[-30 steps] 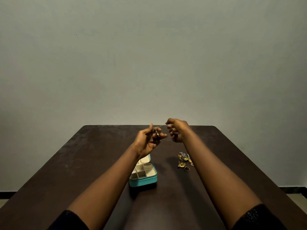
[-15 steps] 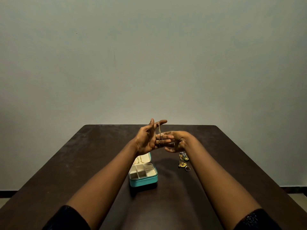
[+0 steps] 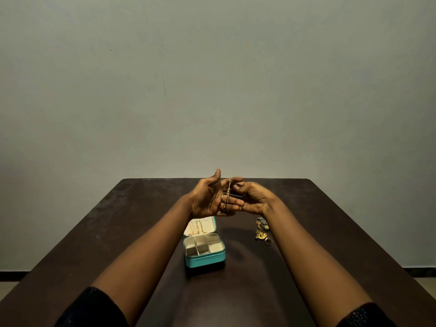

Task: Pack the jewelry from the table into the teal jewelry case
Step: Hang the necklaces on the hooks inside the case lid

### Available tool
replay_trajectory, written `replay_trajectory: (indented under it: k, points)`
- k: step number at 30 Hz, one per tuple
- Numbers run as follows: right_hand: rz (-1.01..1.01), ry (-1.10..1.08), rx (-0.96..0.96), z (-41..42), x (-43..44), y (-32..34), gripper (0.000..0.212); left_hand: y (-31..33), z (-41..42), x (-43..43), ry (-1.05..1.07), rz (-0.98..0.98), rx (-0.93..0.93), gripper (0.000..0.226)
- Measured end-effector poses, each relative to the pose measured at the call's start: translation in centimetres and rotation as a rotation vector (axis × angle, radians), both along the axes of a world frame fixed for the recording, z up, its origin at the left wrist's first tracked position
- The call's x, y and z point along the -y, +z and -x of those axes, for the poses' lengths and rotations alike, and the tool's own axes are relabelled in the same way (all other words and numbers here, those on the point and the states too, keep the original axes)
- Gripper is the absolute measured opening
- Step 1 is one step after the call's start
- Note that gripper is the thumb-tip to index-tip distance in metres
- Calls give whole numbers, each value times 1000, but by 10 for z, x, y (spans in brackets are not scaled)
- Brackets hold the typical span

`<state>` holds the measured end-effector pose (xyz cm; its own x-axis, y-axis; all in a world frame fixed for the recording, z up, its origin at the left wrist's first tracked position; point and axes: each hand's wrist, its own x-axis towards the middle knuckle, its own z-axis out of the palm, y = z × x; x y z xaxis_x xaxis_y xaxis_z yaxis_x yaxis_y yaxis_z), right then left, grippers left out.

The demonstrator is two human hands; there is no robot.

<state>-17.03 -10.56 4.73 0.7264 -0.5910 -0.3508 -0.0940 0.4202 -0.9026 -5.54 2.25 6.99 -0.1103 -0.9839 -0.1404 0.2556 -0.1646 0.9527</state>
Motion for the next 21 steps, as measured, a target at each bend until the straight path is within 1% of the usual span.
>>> replay_trajectory:
  k: [4,7,8,10,15,18,21]
  points:
    - [5,1,38,5,-3,3,19,0,-5,-2,-9,-10,-14,69]
    - [113,54,45,8,-10,5,17,0,-9,-4,36,-19,-8,64]
    - [115,59,75,9,-12,6,17,1,-11,-4,59,-24,2,61]
    - [56,58,159,11,-15,9,18,4,-15,-6,106,-37,25,53]
    - [-33,17,196,15,-18,12,21,9,-22,-15,178,-27,100,28]
    - [-96,-26,239,15,-20,10,24,10,-23,-18,232,-4,139,26]
    - [-98,-34,234,15,-22,7,25,10,-23,-17,285,38,76,26]
